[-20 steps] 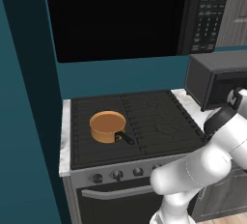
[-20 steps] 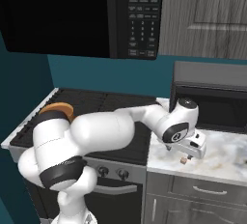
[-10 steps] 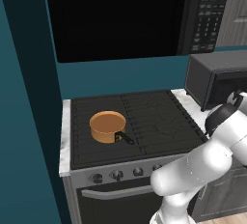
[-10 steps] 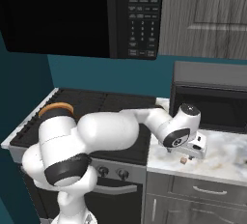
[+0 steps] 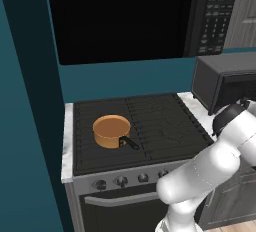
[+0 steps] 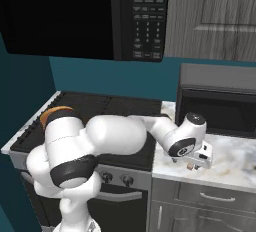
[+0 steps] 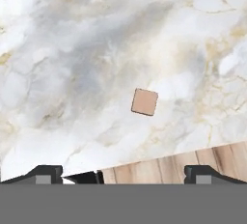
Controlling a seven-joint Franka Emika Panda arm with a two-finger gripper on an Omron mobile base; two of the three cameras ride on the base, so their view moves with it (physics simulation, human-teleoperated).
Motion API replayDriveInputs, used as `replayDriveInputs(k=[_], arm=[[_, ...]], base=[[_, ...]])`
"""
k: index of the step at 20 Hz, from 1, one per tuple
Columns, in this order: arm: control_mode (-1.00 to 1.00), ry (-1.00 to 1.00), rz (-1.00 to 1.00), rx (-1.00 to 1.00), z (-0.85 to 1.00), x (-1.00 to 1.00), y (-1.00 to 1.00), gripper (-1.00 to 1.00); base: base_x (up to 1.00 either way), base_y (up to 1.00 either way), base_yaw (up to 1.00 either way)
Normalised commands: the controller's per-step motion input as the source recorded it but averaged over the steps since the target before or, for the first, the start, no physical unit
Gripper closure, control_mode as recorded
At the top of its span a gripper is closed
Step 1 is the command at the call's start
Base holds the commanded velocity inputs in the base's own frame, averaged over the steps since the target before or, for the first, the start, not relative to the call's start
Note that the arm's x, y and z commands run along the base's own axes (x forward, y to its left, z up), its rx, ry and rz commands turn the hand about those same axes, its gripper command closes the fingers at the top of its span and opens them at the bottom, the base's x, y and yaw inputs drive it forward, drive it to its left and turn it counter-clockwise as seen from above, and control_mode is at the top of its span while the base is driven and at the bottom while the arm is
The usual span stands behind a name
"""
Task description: Pick up the sugar cube(s) and place them in the saucepan with hot chocolate.
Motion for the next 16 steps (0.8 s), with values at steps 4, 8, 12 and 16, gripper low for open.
replayDriveInputs(k=[4, 8, 12, 16], arm=[[-1.0, 0.08, 0.0, 0.0, -0.37, 0.18, 0.0, -1.0], [-1.0, 0.14, 0.0, 0.0, -0.19, 0.33, -0.01, -1.0], [-1.0, 0.09, 0.01, 0.0, -0.03, 0.33, -0.11, -1.0], [-1.0, 0.0, 0.01, 0.0, 0.0, 0.05, -0.06, -1.0]], base=[[0.0, 0.0, 0.0], [0.0, 0.0, 0.0], [0.0, 0.0, 0.0], [0.0, 0.0, 0.0]])
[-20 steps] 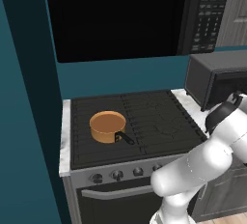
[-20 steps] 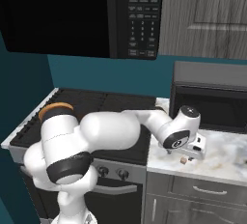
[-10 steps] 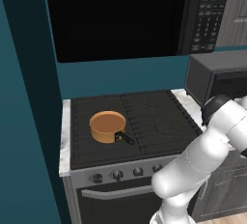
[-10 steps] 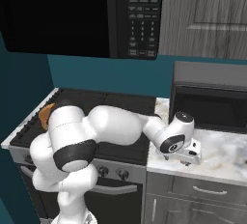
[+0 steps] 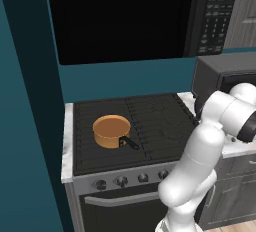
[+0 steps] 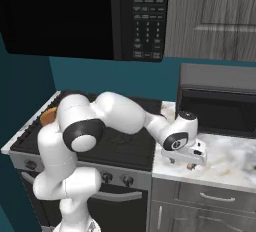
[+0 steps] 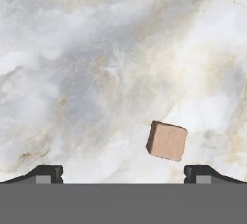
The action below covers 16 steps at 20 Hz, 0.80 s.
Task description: Pick up the sugar cube(s) and place them in the saucepan with hot chocolate.
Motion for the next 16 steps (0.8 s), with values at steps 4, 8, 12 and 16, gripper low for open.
replayDriveInputs(k=[4, 8, 12, 16], arm=[[-1.0, 0.0, 0.0, 0.02, 0.0, 0.0, -0.06, -1.0], [-1.0, -0.02, 0.0, 0.05, 0.0, 0.0, -0.03, -1.0], [-1.0, -0.06, 0.0, 0.03, 0.0, 0.0, 0.0, -1.0], [-1.0, -0.1, 0.0, 0.04, 0.0, 0.0, -0.05, -1.0]], base=[[0.0, 0.0, 0.0], [0.0, 0.0, 0.0], [0.0, 0.0, 0.0], [0.0, 0.0, 0.0]])
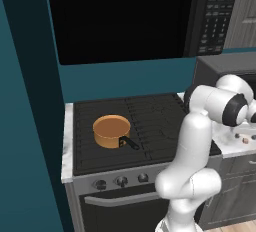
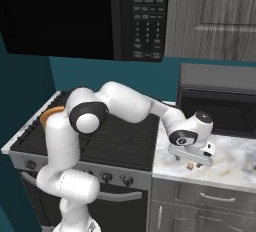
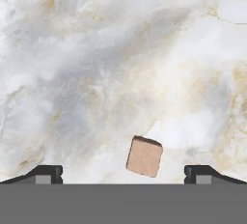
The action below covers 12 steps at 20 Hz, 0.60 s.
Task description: Pick up the sugar cube(s) and place them in the saucepan with hot chocolate.
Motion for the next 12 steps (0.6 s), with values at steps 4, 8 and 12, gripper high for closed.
replayDriveInputs(k=[4, 8, 12], arm=[[-1.0, -0.04, 0.0, 0.0, 0.0, 0.0, 0.0, -1.0], [-1.0, 0.0, 0.0, 0.0, -0.01, -0.01, 0.0, -1.0], [-1.0, 0.0, 0.0, 0.0, 0.0, 0.0, 0.0, -1.0]], base=[[0.0, 0.0, 0.0], [0.0, 0.0, 0.0], [0.0, 0.0, 0.0]])
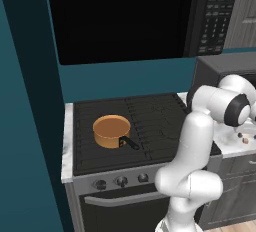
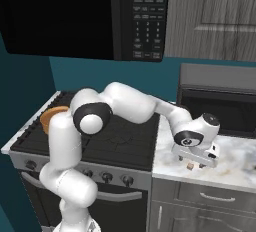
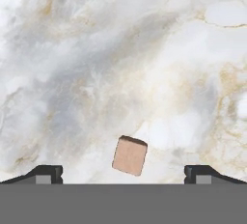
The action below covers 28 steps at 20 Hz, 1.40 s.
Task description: Pick up the sugar cube(s) and place them in the saucepan with hot chocolate.
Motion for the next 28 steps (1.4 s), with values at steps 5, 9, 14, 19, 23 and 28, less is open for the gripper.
replayDriveInputs(k=[5, 9, 14, 19, 23, 28], arm=[[-1.0, 0.0, 0.0, -0.1, 0.0, 0.0, 0.14, -1.0], [-1.0, 0.06, 0.0, -0.19, 0.0, 0.0, 0.23, -1.0], [-1.0, 0.03, 0.0, -0.11, -0.03, -0.05, 0.17, -1.0], [-1.0, -0.02, 0.0, 0.0, -0.06, -0.06, 0.01, -1.0], [-1.0, -0.08, 0.0, 0.0, -0.17, 0.01, 0.0, -1.0], [-1.0, -0.03, 0.0, 0.0, -0.01, 0.07, -0.14, -1.0]], base=[[0.0, 0.0, 0.0], [0.0, 0.0, 0.0], [0.0, 0.0, 0.0], [0.0, 0.0, 0.0], [0.0, 0.0, 0.0], [0.0, 0.0, 0.0]])
